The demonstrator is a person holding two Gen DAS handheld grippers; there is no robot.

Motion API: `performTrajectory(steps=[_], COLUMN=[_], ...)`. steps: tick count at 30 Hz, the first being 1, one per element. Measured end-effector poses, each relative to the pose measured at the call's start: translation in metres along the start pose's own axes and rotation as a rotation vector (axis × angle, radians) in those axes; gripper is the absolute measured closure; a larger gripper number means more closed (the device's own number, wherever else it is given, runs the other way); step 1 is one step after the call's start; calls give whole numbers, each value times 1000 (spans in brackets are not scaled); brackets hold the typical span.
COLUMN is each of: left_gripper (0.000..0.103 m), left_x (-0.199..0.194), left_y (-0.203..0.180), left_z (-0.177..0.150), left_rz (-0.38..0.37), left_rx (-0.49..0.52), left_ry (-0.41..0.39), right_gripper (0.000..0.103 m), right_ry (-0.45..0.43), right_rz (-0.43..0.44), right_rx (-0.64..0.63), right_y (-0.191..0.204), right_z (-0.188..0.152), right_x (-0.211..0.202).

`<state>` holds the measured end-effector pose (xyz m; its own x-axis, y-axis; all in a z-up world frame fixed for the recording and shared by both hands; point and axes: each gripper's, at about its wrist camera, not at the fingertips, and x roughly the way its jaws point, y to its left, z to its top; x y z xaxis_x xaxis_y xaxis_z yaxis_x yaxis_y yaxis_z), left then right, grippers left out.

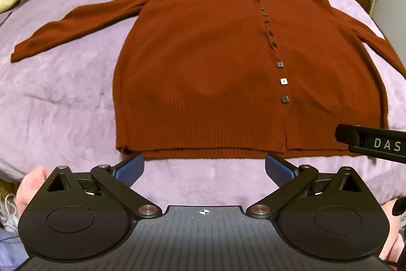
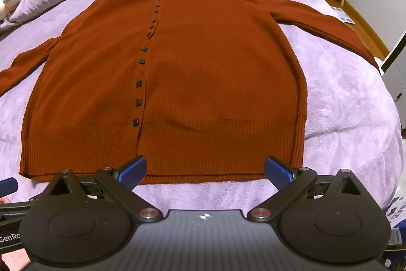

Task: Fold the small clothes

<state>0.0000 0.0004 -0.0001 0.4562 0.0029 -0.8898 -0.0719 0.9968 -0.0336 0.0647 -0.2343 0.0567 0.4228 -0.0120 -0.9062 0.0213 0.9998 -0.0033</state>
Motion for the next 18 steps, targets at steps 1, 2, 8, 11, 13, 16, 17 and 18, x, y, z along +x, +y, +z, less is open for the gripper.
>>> performTrajectory(steps=[1, 2, 8, 11, 13, 16, 17, 18], left_gripper=[0, 0, 0, 0, 0, 0, 0, 0], left_x=[0, 0, 3, 5, 2, 2, 2, 2], left_y=[0, 0, 0, 0, 0, 0, 1, 1], left_z=[0, 0, -1, -2, -2, -1, -2, -2], left_rz=[1, 1, 0, 0, -1, 0, 1, 1], left_rx=[0, 0, -4, -7, -6, -10, -10, -10], left_ry=[0, 0, 9, 11, 23, 16, 13, 13], right_gripper=[4, 4, 4, 4, 4, 4, 4, 4], right_ry=[0, 0, -2, -4, 0, -1, -3, -4], right_rz=[0, 1, 4, 3, 2, 3, 2, 1], right_rx=[1, 2, 5, 4, 4, 5, 5, 6], right_y=[0, 0, -1, -2, -1, -1, -1, -1], right_z=[0, 0, 0, 0, 0, 0, 1, 0], right_x=[0, 1, 0, 0, 1, 0, 0, 0])
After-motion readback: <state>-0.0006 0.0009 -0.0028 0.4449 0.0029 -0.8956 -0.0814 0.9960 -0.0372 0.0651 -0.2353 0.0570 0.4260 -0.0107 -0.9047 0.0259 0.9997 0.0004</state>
